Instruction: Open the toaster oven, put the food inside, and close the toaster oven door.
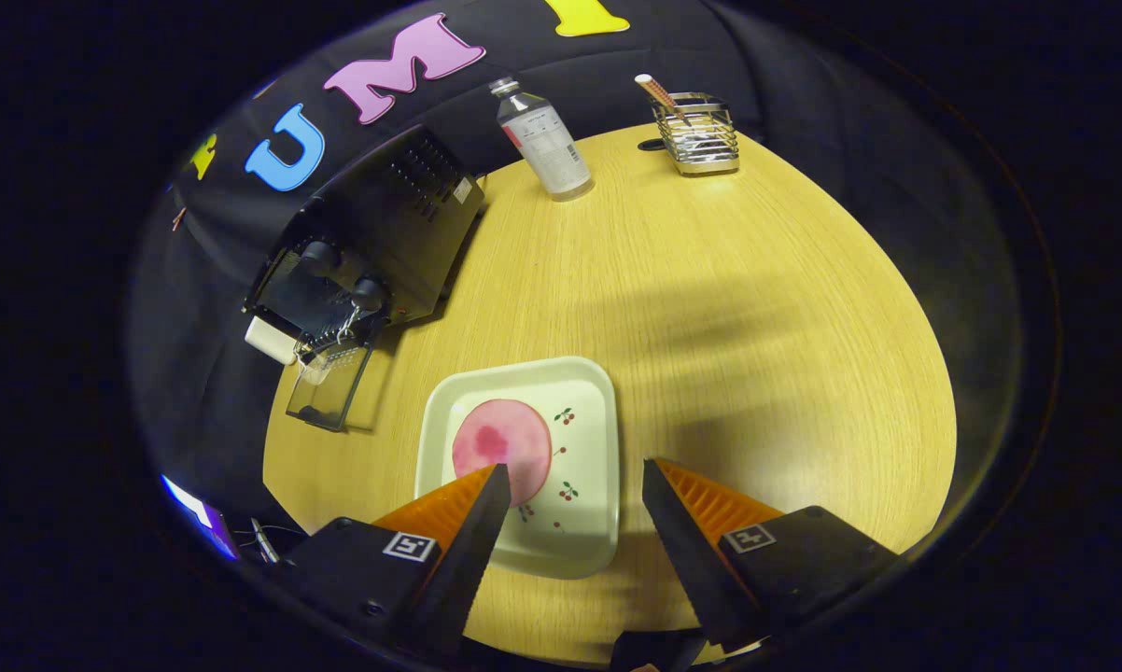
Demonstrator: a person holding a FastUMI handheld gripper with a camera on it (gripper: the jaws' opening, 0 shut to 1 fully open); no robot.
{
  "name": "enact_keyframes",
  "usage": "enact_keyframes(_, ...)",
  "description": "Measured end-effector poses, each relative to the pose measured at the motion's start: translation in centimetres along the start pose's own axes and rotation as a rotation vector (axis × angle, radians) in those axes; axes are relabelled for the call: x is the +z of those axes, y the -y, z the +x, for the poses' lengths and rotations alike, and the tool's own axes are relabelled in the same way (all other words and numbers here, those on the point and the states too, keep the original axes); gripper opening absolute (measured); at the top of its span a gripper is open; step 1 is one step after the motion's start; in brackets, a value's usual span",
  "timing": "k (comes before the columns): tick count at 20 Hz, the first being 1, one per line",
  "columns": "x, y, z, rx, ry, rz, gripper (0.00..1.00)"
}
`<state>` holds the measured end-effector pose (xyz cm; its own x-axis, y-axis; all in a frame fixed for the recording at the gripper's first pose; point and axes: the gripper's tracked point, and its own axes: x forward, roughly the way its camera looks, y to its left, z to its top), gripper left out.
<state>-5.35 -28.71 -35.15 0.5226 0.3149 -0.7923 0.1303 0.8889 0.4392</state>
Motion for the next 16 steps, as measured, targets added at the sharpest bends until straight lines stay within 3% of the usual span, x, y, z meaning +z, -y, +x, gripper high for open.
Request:
enact_keyframes(1, 0.0, -0.2, 0.0, 0.004, 0.004, -0.01, 0.85)
enact_keyframes(2, -0.2, -0.2, 0.3, -0.003, -0.001, -0.027, 0.8)
enact_keyframes(4, -0.3, 0.2, 0.5, -0.046, 0.012, -0.078, 0.77)
enact_keyframes(7, -0.3, 1.5, 0.6, -0.124, 0.009, -0.139, 0.51)
enact_keyframes(9, -0.4, 1.6, 0.6, -0.15, 0.003, -0.17, 0.25)
enact_keyframes(12, -0.3, 1.8, 0.5, -0.176, -0.007, -0.202, 0.21)
enact_keyframes(16, -0.7, 0.8, 0.9, -0.11, -0.047, -0.125, 0.1)
